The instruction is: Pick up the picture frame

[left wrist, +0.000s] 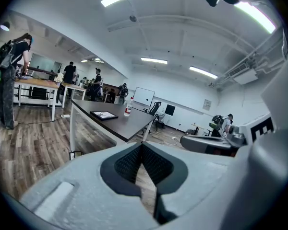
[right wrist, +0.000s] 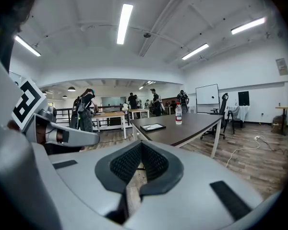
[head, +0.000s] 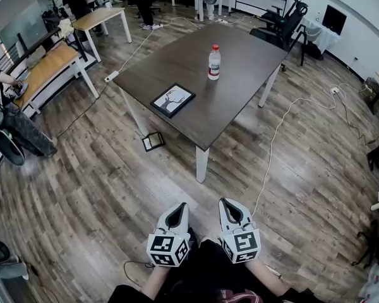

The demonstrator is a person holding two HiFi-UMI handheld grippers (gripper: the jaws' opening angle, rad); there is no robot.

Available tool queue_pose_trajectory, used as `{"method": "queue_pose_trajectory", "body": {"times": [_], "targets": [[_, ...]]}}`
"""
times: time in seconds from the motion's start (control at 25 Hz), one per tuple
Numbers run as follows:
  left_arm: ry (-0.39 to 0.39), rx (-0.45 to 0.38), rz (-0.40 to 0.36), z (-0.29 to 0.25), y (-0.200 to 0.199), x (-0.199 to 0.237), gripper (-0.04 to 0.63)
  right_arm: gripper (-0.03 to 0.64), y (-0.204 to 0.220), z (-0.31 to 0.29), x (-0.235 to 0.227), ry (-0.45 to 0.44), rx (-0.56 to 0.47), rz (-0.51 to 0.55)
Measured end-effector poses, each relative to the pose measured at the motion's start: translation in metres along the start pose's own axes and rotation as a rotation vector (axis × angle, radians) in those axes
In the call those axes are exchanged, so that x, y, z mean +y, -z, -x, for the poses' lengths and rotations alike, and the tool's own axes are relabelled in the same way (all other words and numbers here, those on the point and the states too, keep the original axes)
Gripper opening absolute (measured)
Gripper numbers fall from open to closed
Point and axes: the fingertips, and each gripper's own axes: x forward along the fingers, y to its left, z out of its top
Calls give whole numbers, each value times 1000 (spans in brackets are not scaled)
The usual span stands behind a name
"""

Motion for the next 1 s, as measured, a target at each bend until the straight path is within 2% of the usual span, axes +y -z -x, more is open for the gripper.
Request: {"method": "queue_pose_trajectory", "body": {"times": [0.48, 0.76, 1.0], "targets": [[55, 2, 12, -56, -32, 53, 9, 6, -7, -66, -15, 111, 52, 51], [95, -15, -43, -93, -74, 100, 9, 6, -32, -132, -6, 116, 45, 64], [113, -25, -68, -107, -96, 131, 9, 6, -41, -165, 2, 142, 34, 61]]}}
